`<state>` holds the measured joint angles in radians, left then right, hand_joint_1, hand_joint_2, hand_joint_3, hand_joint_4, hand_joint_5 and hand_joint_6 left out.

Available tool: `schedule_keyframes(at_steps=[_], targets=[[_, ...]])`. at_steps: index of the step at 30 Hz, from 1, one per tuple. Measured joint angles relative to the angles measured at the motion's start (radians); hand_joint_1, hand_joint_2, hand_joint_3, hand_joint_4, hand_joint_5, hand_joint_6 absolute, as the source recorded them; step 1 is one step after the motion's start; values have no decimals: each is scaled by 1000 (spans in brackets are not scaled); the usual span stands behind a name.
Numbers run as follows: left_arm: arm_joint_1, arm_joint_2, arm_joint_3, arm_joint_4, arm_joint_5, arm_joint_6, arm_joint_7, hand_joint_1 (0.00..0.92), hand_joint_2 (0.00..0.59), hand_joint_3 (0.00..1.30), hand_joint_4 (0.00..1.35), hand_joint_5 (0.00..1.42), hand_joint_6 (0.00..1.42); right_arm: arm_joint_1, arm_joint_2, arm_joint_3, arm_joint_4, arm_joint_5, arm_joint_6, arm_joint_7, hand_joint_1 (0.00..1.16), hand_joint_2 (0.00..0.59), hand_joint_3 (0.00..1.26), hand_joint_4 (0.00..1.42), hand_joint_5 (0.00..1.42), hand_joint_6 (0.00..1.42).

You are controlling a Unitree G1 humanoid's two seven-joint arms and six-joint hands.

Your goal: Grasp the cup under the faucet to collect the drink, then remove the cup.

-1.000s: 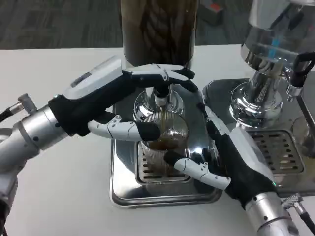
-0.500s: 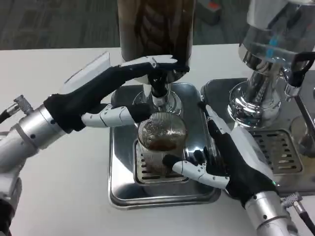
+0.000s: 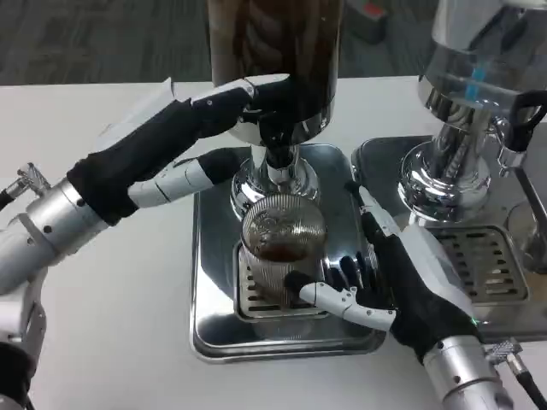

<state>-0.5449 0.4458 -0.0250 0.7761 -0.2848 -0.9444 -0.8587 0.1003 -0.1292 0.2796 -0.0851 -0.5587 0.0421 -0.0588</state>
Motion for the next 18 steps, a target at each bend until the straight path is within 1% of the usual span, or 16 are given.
schedule_keyframes(at_steps=[1, 7, 10, 12, 15, 18], targets=[[0, -3, 8, -5, -10, 5, -5, 0, 122, 202, 128, 179, 274, 0, 0, 0, 0, 1, 0, 0, 444, 129, 0, 0, 0, 80], [1, -17, 47, -43, -51, 44, -34, 0, 121, 202, 136, 187, 290, 0, 0, 1, 1, 4, 0, -1, 451, 140, 0, 0, 0, 80], [3, -19, 65, -66, -65, 61, -41, 0, 117, 224, 165, 209, 317, 0, 0, 1, 1, 6, 0, -1, 455, 144, 0, 0, 0, 80], [20, -21, 82, -92, -80, 71, -47, 0, 117, 237, 187, 226, 332, 0, 0, 1, 1, 9, 0, -1, 457, 148, 0, 0, 0, 80], [46, -22, 96, -126, -101, 83, -48, 0, 117, 256, 221, 259, 357, 0, -1, 2, 1, 13, 0, -2, 464, 174, 0, 0, 0, 80], [99, -23, 123, -183, -109, 96, -47, 0, 122, 271, 256, 293, 385, 0, -1, 3, 0, 13, 0, -5, 463, 178, 0, 0, 0, 80]])
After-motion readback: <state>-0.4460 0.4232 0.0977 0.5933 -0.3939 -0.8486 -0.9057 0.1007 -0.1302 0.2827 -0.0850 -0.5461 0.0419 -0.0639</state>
